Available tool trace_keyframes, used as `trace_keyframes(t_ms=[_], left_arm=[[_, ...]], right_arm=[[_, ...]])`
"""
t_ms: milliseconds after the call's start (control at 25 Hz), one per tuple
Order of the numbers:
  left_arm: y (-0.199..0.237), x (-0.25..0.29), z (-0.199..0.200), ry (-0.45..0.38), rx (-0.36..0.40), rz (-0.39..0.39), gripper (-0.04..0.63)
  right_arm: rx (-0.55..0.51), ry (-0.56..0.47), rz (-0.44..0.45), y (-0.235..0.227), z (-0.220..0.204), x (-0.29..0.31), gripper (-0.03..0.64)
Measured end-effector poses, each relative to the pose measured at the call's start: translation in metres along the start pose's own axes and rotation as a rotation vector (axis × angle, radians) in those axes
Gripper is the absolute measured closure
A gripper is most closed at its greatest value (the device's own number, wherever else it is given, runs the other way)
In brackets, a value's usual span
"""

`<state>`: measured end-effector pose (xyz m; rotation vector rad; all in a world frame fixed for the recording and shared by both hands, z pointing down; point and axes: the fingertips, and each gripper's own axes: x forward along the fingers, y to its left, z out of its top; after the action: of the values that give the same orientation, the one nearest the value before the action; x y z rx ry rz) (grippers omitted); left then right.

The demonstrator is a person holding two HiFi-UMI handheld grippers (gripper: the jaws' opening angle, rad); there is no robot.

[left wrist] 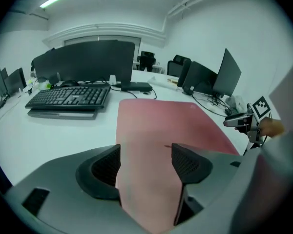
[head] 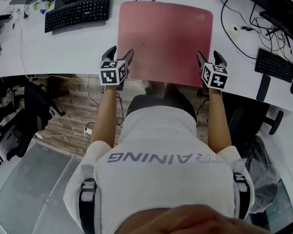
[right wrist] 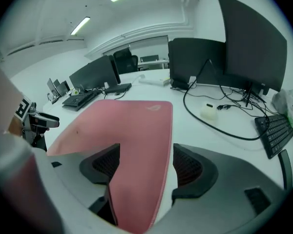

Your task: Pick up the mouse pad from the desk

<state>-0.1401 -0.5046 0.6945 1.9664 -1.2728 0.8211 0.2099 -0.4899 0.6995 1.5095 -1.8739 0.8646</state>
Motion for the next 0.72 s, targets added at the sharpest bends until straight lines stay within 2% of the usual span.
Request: trace_keyframes(t_ms=[160, 280, 720], left_arm=[[0.013, 0.031, -0.025, 0.101, 0.009, 0.031, 0.259], [0.022, 0.043, -0.036, 0.143, 0.003, 0.052, 0.256], [0.024, 0.045, -0.039, 0.143, 0.003, 0.082, 0.253]], right_arm=[[-0.005, 0.077, -0.010, -0.003, -0.023, 0.025, 0.262], [-0.006, 0.118, -0.014, 0.000, -0.036, 0.034, 0.255], [0.000, 0.109, -0.050, 0.003, -0.044, 0.039, 0.253]])
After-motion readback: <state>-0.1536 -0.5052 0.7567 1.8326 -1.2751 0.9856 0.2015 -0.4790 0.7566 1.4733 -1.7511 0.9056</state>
